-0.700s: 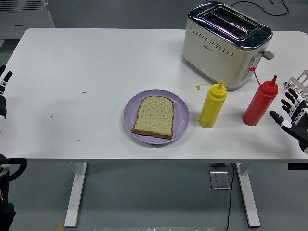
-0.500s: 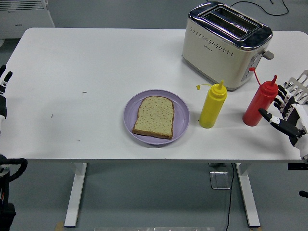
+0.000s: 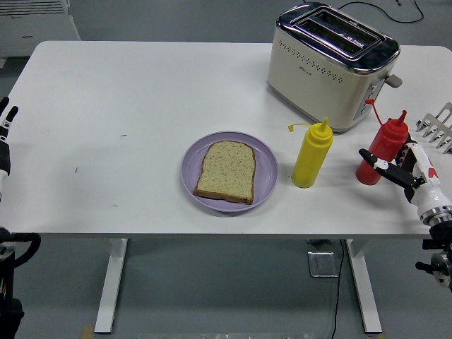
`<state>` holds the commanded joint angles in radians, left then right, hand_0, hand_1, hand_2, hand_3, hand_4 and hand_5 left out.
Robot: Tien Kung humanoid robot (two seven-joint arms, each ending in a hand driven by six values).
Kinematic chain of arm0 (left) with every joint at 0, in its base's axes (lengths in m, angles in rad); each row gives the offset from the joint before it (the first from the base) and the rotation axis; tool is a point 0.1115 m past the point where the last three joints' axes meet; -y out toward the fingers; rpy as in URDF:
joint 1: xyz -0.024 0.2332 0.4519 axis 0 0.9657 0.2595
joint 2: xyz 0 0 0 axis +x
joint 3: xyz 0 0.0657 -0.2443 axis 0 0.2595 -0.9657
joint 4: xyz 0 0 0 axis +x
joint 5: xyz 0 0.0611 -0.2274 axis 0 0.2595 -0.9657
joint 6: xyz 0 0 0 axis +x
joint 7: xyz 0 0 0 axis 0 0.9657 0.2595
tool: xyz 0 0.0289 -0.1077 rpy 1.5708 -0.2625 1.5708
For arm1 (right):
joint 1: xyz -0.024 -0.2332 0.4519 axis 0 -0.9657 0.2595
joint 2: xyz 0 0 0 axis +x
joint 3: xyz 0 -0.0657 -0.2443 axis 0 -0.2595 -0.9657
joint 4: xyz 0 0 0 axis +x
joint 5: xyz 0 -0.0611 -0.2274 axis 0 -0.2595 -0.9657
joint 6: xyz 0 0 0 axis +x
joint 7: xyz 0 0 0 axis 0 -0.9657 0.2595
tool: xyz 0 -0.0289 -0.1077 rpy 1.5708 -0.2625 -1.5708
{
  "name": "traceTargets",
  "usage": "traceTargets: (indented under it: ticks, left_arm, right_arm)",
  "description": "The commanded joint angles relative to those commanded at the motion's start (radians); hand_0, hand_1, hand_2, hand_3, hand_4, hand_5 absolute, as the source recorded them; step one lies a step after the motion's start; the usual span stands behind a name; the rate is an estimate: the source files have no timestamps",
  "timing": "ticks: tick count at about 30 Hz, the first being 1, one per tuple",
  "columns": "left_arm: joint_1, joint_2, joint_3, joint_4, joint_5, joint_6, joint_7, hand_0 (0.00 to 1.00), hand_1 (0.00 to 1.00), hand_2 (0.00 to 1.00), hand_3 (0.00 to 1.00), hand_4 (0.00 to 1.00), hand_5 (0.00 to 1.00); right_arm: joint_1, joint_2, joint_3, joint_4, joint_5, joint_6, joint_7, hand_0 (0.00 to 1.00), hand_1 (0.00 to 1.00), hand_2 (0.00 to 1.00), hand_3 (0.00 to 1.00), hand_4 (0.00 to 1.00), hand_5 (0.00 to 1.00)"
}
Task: Pick up the cup,pour liquid into bread,place the cup on the desk
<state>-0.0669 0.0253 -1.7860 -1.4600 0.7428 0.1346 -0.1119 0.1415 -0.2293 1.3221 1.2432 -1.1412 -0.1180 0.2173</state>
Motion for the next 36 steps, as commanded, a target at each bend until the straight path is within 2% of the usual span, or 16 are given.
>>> traceTargets:
  ticks: [5,6,8,11,12,17,18,23,24,29,30,35,36]
  left_arm:
    - [0.002,0.000,0.001,0.000,0.000,0.000,0.000,0.715,0.752,0.783,0.697,0.662,0.998]
    - [0.002,0.000,0.001,0.001,0.000,0.000,0.000,0.715,0.751,0.783,0.697,0.662,0.998]
    - [0.003,0.000,0.001,0.001,0.000,0.000,0.000,0.715,0.751,0.783,0.697,0.662,0.998]
    - [0.004,0.000,0.000,0.001,0.000,0.000,-0.001,0.715,0.751,0.783,0.697,0.662,0.998]
    - [0.004,0.000,0.000,0.001,0.000,0.000,-0.001,0.715,0.751,0.783,0.696,0.662,0.998]
    - [0.004,-0.001,-0.002,0.003,0.001,0.000,-0.001,0.715,0.751,0.783,0.696,0.662,0.998]
    - [0.004,-0.001,-0.003,0.003,0.001,0.000,-0.001,0.715,0.751,0.783,0.696,0.662,0.998]
    - [0.002,0.000,-0.004,0.002,0.002,0.000,-0.001,0.715,0.751,0.783,0.696,0.662,0.998]
    - [0.002,-0.001,-0.005,0.002,0.002,0.000,-0.001,0.715,0.751,0.783,0.696,0.662,0.998]
    - [0.001,-0.001,-0.006,0.001,0.002,0.000,-0.001,0.715,0.751,0.783,0.696,0.662,0.998]
    - [0.001,-0.001,-0.006,0.002,0.002,0.000,-0.001,0.715,0.751,0.783,0.696,0.662,0.998]
    - [0.001,-0.001,-0.007,0.002,0.002,0.000,-0.001,0.715,0.751,0.783,0.696,0.662,0.998]
    - [0.001,-0.001,-0.008,0.002,0.001,0.000,-0.001,0.715,0.751,0.783,0.695,0.661,0.998]
  right_arm:
    - [0.022,0.005,-0.017,-0.002,0.035,-0.009,0.004,0.998,0.948,0.998,0.998,0.963,0.288]
    - [0.025,0.007,-0.020,-0.003,0.044,-0.014,0.006,0.951,0.909,0.948,0.998,0.961,0.284]
    - [0.029,0.010,-0.025,-0.005,0.059,-0.022,0.008,0.951,0.909,0.948,0.998,0.961,0.284]
    - [0.039,0.020,-0.041,-0.012,0.095,-0.050,0.021,0.951,0.909,0.948,0.998,0.961,0.284]
    - [0.041,0.024,-0.043,-0.015,0.106,-0.053,0.024,0.863,0.820,0.842,0.973,0.950,0.267]
    - [0.055,0.040,-0.066,-0.034,0.171,-0.078,0.038,0.863,0.820,0.842,0.973,0.950,0.267]
    - [0.056,0.042,-0.072,-0.035,0.178,-0.083,0.041,0.738,0.724,0.708,0.895,0.935,0.251]
    - [0.066,0.058,-0.086,-0.042,0.201,-0.126,0.067,0.738,0.724,0.708,0.895,0.935,0.251]
    - [0.069,0.062,-0.090,-0.044,0.204,-0.136,0.069,0.442,0.521,0.538,0.715,0.911,0.221]
    - [0.075,0.069,-0.103,-0.050,0.227,-0.173,0.078,0.442,0.521,0.538,0.715,0.911,0.221]
    - [0.077,0.070,-0.106,-0.053,0.241,-0.187,0.088,0.312,0.393,0.418,0.547,0.906,0.215]
    - [0.078,0.073,-0.118,-0.063,0.302,-0.230,0.130,0.312,0.393,0.418,0.547,0.906,0.215]
    - [0.077,0.073,-0.119,-0.064,0.307,-0.233,0.133,0.128,0.232,0.319,0.387,0.898,0.207]
